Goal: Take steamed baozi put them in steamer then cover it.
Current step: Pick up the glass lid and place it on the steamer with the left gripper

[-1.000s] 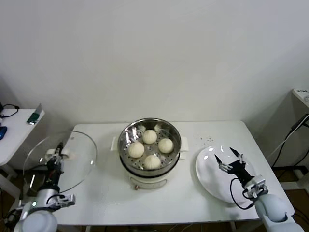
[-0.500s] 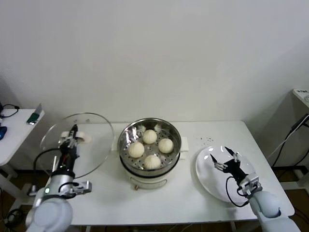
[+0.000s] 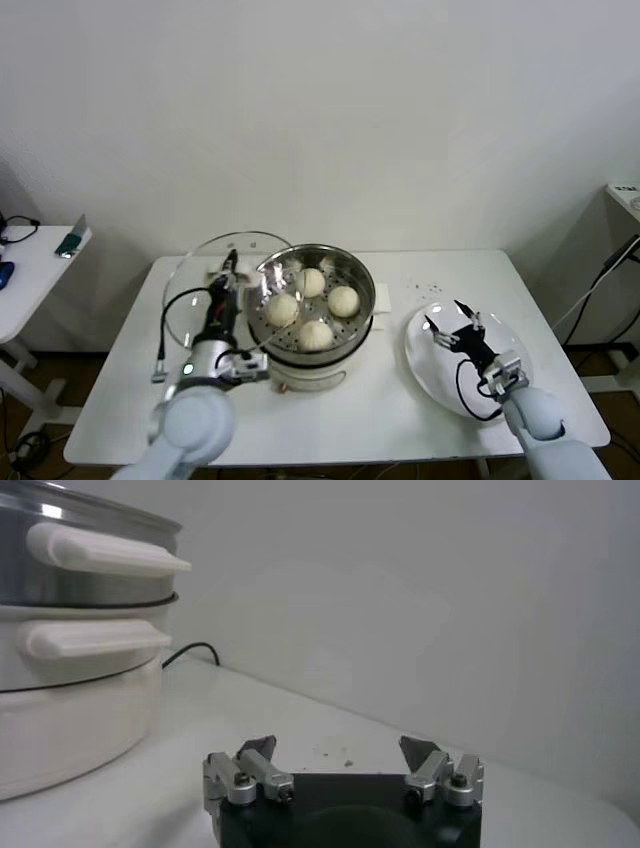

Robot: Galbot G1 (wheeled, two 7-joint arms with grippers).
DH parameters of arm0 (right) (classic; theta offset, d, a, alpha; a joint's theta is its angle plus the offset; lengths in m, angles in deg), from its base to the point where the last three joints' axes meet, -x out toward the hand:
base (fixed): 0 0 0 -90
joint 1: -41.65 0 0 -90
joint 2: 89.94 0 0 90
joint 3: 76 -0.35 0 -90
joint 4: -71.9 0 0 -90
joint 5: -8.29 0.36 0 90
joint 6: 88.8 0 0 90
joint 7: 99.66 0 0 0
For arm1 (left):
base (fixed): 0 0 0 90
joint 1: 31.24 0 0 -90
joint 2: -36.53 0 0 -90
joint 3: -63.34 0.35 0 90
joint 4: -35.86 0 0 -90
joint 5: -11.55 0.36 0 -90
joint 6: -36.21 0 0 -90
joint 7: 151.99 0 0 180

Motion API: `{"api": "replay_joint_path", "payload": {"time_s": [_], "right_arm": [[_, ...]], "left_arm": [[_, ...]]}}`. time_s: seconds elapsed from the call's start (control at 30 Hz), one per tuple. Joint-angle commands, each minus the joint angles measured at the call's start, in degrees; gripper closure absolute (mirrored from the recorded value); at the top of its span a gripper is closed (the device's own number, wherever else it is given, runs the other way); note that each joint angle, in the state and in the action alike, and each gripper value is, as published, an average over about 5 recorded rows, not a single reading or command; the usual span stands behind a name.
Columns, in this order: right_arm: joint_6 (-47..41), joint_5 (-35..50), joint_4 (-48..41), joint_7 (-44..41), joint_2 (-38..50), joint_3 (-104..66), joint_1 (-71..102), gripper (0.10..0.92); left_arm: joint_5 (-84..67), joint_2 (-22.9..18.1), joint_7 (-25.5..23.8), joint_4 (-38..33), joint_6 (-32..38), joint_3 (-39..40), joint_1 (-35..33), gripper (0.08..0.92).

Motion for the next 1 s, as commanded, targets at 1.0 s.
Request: {"api": "replay_joint_path", "payload": {"time_s": [1.0], "right_arm": [[1.69,1.53,-0.57,-1.43,0.42,-4.83,1.52,0.203]], "left_arm": [[19.79,-19.81,-10.39,18.62,-6.61,15.98,12.49,0.843]]}}
